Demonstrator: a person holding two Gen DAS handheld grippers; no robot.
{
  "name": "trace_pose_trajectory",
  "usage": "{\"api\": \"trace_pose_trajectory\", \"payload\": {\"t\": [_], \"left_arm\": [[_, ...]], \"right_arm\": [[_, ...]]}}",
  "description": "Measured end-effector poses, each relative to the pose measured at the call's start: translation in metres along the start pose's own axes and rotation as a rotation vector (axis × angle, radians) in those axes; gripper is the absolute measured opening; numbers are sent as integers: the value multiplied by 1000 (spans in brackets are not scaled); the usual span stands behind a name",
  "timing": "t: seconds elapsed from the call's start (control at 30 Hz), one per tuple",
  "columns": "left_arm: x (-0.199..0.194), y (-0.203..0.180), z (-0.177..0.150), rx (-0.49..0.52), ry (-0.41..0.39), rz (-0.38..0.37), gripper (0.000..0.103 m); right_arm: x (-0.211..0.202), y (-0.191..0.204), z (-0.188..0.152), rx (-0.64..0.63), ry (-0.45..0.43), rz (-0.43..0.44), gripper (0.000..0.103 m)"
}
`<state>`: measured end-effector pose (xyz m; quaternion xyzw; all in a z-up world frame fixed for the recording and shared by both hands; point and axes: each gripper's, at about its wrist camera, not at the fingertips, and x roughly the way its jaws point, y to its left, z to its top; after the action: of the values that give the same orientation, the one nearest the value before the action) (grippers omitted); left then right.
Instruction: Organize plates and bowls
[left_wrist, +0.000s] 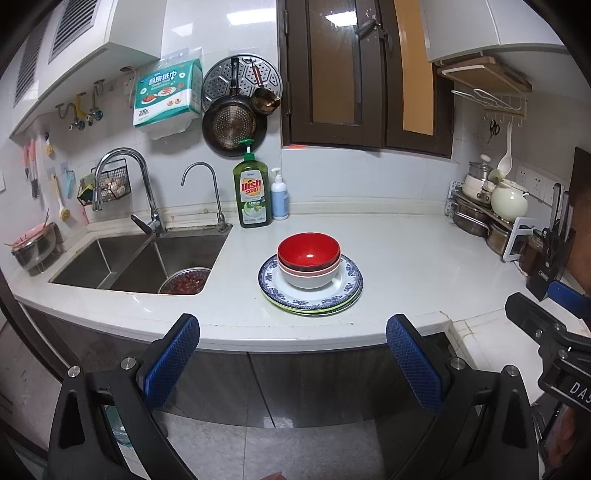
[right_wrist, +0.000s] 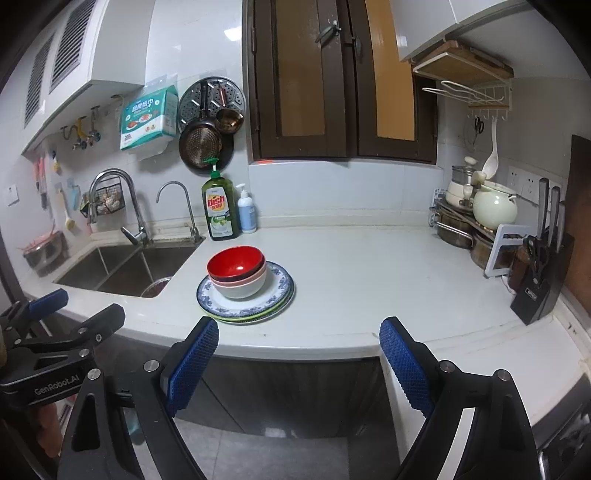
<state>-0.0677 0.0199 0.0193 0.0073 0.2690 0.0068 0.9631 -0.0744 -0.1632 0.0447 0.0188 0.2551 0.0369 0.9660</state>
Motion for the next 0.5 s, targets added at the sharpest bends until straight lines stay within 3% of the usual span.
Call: {"api": "trace_pose_trajectory", "payload": {"t": [0.5], "left_arm": [[-14,3,4,21,-41,-3,103]], "right_arm": [[-11,3,-2,14,-19,14,90]]}}
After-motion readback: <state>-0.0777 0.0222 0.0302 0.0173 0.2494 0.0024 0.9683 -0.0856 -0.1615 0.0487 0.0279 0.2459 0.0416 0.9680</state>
